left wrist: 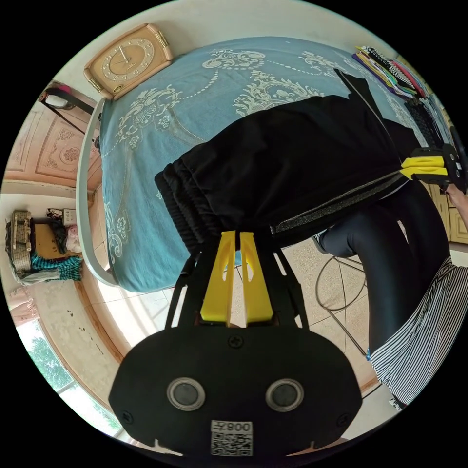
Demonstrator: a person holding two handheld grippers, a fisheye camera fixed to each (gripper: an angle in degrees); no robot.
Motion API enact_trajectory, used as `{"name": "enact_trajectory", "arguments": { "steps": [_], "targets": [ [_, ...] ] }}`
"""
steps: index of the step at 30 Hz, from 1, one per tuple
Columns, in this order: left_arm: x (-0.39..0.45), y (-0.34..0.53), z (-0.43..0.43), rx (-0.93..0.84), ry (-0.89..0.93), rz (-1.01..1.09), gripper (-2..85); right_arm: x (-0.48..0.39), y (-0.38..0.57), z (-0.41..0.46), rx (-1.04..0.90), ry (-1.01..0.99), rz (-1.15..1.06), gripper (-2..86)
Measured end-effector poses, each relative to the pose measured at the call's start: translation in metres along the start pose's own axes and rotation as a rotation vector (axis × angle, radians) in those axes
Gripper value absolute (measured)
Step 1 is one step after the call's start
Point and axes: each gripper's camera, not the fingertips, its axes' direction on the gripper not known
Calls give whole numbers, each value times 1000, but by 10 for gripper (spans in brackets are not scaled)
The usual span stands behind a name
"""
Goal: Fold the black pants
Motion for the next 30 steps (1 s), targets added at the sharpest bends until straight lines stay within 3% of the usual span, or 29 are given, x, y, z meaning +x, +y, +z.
{"name": "enact_trajectory", "arguments": {
  "steps": [19, 30],
  "targets": [
    [-5, -21, 72, -100, 10, 10, 13, -13, 21, 6, -45, -76, -1, 17],
    [-35, -16, 86, -36, 97, -70, 14, -11, 24, -10, -39, -96, 0, 21]
  ]
}}
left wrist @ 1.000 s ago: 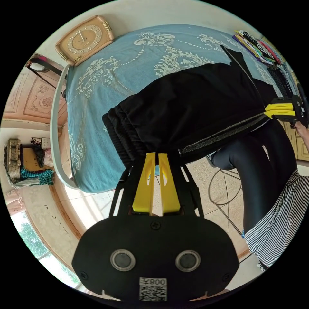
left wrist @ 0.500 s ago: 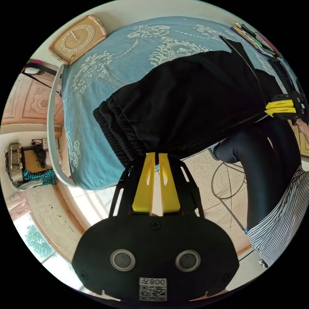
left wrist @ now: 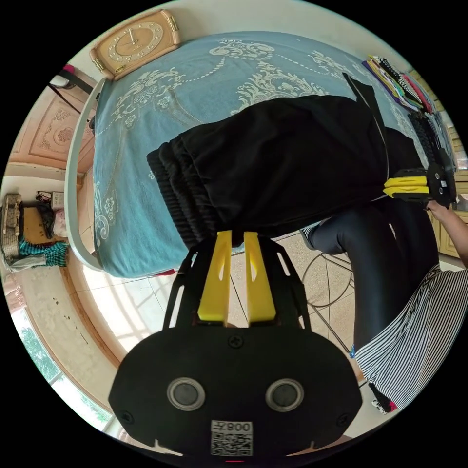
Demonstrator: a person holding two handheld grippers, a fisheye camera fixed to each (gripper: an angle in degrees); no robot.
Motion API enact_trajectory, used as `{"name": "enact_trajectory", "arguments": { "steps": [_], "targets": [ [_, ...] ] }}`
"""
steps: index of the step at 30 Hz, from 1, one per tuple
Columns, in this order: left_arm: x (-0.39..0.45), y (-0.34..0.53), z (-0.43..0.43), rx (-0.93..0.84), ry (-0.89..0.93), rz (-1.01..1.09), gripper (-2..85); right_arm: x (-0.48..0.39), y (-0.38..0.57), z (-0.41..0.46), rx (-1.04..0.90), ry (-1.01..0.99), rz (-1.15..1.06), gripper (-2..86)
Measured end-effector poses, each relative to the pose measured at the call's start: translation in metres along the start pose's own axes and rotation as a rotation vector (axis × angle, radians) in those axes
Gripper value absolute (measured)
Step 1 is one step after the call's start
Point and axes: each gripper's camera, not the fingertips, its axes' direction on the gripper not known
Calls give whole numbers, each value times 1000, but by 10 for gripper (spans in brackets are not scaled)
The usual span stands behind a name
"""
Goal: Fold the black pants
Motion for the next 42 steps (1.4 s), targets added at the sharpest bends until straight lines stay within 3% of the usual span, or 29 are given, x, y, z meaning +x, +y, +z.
{"name": "enact_trajectory", "arguments": {
  "steps": [9, 13, 17, 21, 30, 35, 42],
  "targets": [
    [-20, 32, 3, 238, 207, -193, 20, -8, 2, -27, 30, 35, -7, 22],
    [12, 7, 19, 310, 363, -128, 14, -5, 3, -42, 47, 22, 1, 23],
    [54, -45, 50, 275, 489, -41, 3, 4, 3, -63, 68, -25, 59, 23],
    [79, -73, 89, 107, 446, 28, 1, 19, 6, -87, 108, -109, 140, 19],
    [78, -75, 78, 219, 475, 6, 5, 101, 53, -162, 323, -380, 457, 6],
    [139, -121, 62, 263, 512, 185, 11, 189, 41, -214, 387, -313, 627, 25],
    [200, -177, 66, 223, 441, 286, 14, 267, -48, -260, 262, -130, 711, 59]
  ]
}}
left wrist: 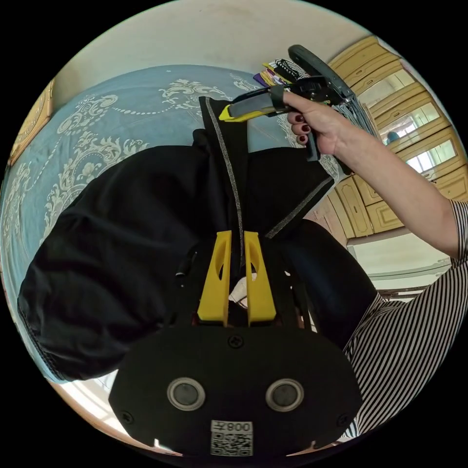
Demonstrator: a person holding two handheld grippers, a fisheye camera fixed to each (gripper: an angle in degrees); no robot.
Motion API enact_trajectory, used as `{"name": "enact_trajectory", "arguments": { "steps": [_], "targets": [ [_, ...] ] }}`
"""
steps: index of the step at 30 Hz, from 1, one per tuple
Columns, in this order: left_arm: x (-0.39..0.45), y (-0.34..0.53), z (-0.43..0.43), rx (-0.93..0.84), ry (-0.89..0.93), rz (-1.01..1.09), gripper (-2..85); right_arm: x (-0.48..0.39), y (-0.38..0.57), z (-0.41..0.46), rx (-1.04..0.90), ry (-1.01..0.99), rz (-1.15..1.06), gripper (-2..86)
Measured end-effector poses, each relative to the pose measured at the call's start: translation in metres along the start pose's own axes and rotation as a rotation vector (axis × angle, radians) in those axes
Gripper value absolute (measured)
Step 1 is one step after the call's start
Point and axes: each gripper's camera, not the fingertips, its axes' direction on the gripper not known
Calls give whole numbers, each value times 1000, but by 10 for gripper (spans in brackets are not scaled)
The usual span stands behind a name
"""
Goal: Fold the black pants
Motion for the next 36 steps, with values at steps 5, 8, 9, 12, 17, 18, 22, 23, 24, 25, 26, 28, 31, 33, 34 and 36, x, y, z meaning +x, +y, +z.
{"name": "enact_trajectory", "arguments": {
  "steps": [5, 8, 9, 12, 17, 18, 22, 23, 24, 25, 26, 28, 31, 33, 34, 36],
  "targets": [
    [14, -21, 25, -50, -21, 2, 16, -16, -45, 4, -56, 129, 40, 64],
    [21, -29, 34, -65, -28, 0, 17, -22, -61, 15, -124, 168, 62, 63],
    [22, -31, 35, -66, -27, 2, 18, -25, -64, 16, -130, 179, 68, 55],
    [30, -40, 40, -74, -29, 13, 22, -35, -70, 4, -125, 207, 74, 39],
    [45, -53, 43, -68, -15, 24, 24, -38, -75, -21, -128, 162, 66, 15],
    [47, -54, 42, -64, -18, 27, 24, -36, -74, -30, -123, 130, 77, 13],
    [69, -62, 34, -32, -36, 57, 24, -32, -66, -67, -79, 37, 96, 7],
    [76, -64, 31, -21, -40, 71, 24, -31, -61, -85, -52, 12, 95, 6],
    [80, -65, 30, -18, -41, 78, 24, -29, -55, -104, -22, -31, 96, 6],
    [87, -68, 28, -13, -50, 93, 24, -27, -52, -114, -8, -56, 98, 6],
    [95, -70, 26, -6, -64, 111, 24, -23, -44, -134, 25, -108, 103, 5],
    [106, -74, 23, -5, -80, 135, 23, -15, -27, -164, 76, -181, 121, 5],
    [124, -81, 22, -16, -103, 175, 22, 3, 9, -206, 135, -273, 156, 4],
    [135, -85, 23, -29, -116, 206, 22, 16, 43, -233, 161, -300, 185, 4],
    [143, -88, 25, -41, -123, 223, 22, 19, 51, -239, 164, -307, 193, 4],
    [155, -93, 26, -53, -131, 253, 21, 29, 85, -260, 190, -336, 222, 3]
  ]
}}
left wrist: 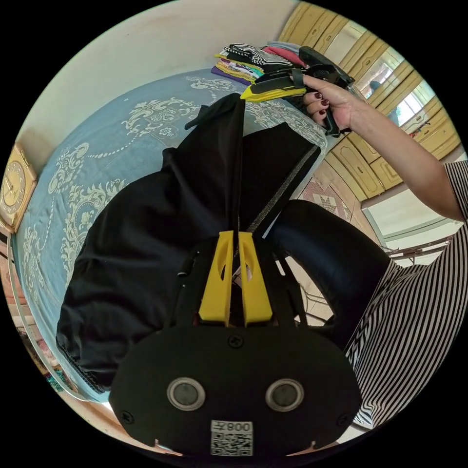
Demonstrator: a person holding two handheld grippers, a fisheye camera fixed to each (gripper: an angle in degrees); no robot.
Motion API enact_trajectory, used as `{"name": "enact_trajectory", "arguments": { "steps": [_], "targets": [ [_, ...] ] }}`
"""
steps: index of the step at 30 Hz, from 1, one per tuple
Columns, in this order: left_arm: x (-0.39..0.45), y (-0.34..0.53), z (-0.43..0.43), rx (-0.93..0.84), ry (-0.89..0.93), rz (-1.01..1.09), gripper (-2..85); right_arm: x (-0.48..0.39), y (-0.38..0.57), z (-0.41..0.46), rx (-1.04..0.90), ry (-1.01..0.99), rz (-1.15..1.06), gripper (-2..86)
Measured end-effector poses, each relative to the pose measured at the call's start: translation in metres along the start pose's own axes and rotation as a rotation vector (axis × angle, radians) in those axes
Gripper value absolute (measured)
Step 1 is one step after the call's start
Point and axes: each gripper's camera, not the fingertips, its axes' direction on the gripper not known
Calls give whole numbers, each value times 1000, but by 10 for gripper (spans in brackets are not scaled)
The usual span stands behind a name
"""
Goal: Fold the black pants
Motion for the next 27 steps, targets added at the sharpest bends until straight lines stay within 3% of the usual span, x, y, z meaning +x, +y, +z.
{"name": "enact_trajectory", "arguments": {
  "steps": [17, 27],
  "targets": [
    [75, -75, 22, -208, -95, 178, 20, 2, 137, -71, 51, -78, 161, 3],
    [91, -117, 37, -295, -122, 190, 19, -1, 190, -52, 18, -50, 242, 4]
  ]
}}
